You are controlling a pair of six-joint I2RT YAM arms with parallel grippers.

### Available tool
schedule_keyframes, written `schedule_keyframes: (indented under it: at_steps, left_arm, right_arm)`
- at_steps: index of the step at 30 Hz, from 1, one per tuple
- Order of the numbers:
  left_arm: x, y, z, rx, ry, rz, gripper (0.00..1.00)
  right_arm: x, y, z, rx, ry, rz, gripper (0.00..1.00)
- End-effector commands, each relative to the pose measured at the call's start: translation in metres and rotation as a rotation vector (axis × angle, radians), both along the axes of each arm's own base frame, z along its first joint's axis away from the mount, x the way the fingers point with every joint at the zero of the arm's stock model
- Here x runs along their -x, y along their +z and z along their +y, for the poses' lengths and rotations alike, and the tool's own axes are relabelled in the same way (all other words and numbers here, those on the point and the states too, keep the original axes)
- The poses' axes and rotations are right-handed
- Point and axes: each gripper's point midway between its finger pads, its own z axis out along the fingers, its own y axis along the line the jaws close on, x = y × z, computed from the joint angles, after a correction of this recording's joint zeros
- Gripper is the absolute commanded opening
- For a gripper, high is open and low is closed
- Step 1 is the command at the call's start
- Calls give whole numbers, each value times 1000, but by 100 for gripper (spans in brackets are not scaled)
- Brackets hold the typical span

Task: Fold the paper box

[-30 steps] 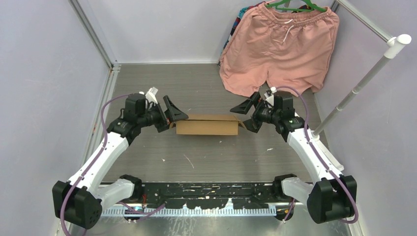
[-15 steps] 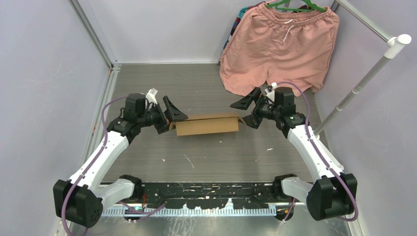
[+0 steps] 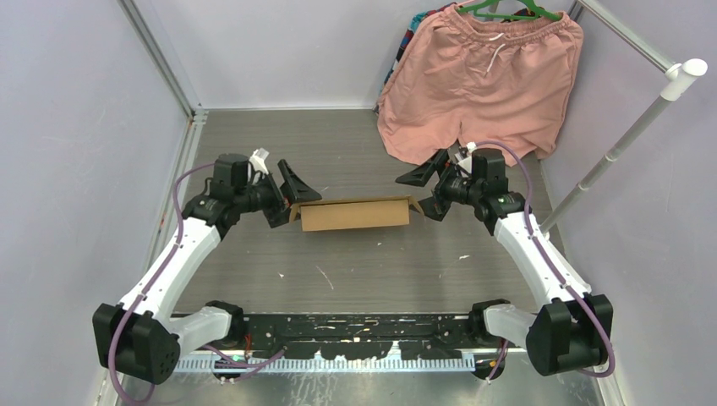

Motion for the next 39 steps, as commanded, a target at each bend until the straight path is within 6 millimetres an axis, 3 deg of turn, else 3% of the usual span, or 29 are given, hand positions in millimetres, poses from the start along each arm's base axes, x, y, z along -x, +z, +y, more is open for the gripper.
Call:
schedule_keyframes:
  at_steps: [1, 24, 39]
  left_arm:
    - [17, 54, -28, 188, -169, -39, 100]
    - [10, 61, -25, 211, -163, 28, 100]
    - [2, 67, -25, 240, -158, 76, 100]
  right_arm:
    - [24, 49, 26, -162, 171, -14, 100]
    - [16, 58, 31, -248, 154, 34, 100]
    - [15, 46, 32, -282, 132, 74, 100]
